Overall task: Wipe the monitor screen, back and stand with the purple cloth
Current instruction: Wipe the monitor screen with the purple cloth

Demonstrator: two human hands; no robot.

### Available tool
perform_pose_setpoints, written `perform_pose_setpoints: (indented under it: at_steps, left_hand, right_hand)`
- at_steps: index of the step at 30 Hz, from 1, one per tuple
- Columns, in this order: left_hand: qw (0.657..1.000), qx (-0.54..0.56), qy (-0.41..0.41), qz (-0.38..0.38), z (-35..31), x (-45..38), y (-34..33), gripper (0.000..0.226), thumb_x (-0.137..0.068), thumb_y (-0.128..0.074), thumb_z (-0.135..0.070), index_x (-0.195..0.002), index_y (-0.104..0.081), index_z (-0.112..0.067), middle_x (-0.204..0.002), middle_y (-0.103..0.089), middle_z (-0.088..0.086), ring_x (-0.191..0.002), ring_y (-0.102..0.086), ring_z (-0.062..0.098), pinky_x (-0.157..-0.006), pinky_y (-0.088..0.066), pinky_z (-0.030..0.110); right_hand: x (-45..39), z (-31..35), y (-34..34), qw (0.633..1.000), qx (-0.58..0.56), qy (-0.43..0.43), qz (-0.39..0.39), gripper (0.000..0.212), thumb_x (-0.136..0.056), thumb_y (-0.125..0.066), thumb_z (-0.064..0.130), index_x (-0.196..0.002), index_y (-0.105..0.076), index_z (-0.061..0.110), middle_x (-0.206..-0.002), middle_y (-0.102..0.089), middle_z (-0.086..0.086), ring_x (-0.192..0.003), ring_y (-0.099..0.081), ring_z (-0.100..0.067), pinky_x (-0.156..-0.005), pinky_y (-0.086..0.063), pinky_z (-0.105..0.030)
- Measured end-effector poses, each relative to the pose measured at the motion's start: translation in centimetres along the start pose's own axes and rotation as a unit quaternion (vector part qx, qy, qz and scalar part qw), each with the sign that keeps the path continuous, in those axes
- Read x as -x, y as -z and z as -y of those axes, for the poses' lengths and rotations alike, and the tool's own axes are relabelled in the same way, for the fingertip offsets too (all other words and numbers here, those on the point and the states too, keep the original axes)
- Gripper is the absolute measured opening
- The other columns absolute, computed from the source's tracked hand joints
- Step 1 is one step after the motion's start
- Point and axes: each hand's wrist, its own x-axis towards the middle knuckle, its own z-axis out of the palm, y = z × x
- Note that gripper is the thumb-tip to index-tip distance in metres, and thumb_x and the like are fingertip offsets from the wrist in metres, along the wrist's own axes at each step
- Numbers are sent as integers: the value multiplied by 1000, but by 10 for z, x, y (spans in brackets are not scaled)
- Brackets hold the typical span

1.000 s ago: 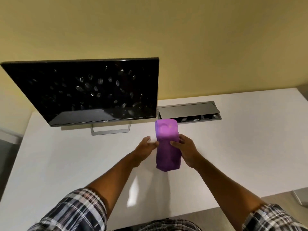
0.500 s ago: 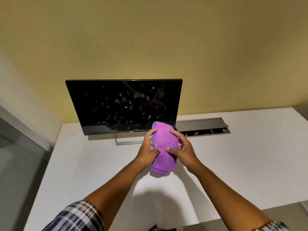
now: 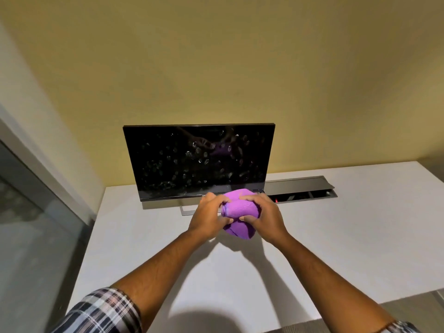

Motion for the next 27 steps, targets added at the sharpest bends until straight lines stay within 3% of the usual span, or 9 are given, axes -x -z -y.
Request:
perform_pose_setpoints:
  at_steps: [2,4,6,9,13,16,20,24,27]
  left_hand:
    - [999,0,-43,-29,1,0,5,38,-78,-83,-20,-112,-65,-26,-115,-47,-8,-111,-45,12,-93,-44,27]
    - [996,27,-81,-19,2,-3,9,35,-85,-76,-20,-117,-63,-23,-124,-53,-11,-116,-50,12,-97,-45,29]
    - [996,74,-55,12,-4,-6,13,32,-92,-67,-26,-123,-59,-26,-122,-62,-10,-113,-58,12,-97,-50,36]
    - [991,133,0,-2,-15,-11,12,27,-94,-59,-41,-118,-55,-28,-110,-66,-7,-104,-64,16,-90,-55,43]
    - [973,223,56,-37,-31,-21,7,25,-98,-62,-36,-117,-57,-21,-108,-70,2,-99,-69,23,-85,-59,43]
    - [957,271,97,-30,-44,-25,7,32,-98,-64,-34,-122,-56,-14,-106,-72,5,-95,-72,21,-78,-60,33]
    - [935,322,133,72,-45,-30,4,54,-90,-76,-19,-135,-48,-24,-120,-71,8,-107,-71,22,-91,-59,44]
    - [937,317,125,70,-56,-35,0,52,-93,-65,2,-133,-51,-28,-123,-68,3,-108,-70,22,-88,-60,45]
    - [941,309,119,65,-64,-40,-4,49,-93,-57,10,-124,-55,-29,-118,-66,4,-98,-70,23,-83,-57,47]
  right_hand:
    - [-3,3,3,1000,14,12,-14,52,-66,-90,38,-116,-74,37,-109,-53,17,-104,-59,-12,-96,-53,-40]
    - [-7,4,9,999,-25,26,-24,46,-65,-86,51,-109,-73,42,-118,-45,16,-115,-52,-8,-102,-48,-30]
    - [-11,8,16,995,-100,25,0,45,-69,-87,53,-110,-72,43,-133,-44,15,-129,-48,-4,-110,-45,-29]
    - [-17,12,27,980,-183,-1,77,65,-74,-93,40,-132,-64,35,-138,-57,16,-128,-58,-10,-106,-54,-40]
    - [-28,6,35,956,-266,-51,116,95,-71,-98,22,-148,-47,43,-144,-57,9,-126,-62,-12,-101,-57,-35]
    - [-35,-2,40,938,-323,-78,102,90,-76,-94,13,-150,-46,34,-140,-62,-3,-125,-65,-19,-99,-59,-38]
    - [-42,-15,49,928,-349,-96,92,87,-77,-91,13,-150,-46,31,-133,-67,-11,-120,-69,-25,-97,-60,-49]
    - [-45,-25,62,915,-376,-80,122,76,-87,-83,5,-149,-49,33,-138,-65,-10,-125,-66,-25,-98,-59,-45]
    - [-50,-26,72,905,-396,-72,135,60,-87,-76,-10,-135,-61,21,-132,-69,-7,-121,-66,-23,-94,-58,-37]
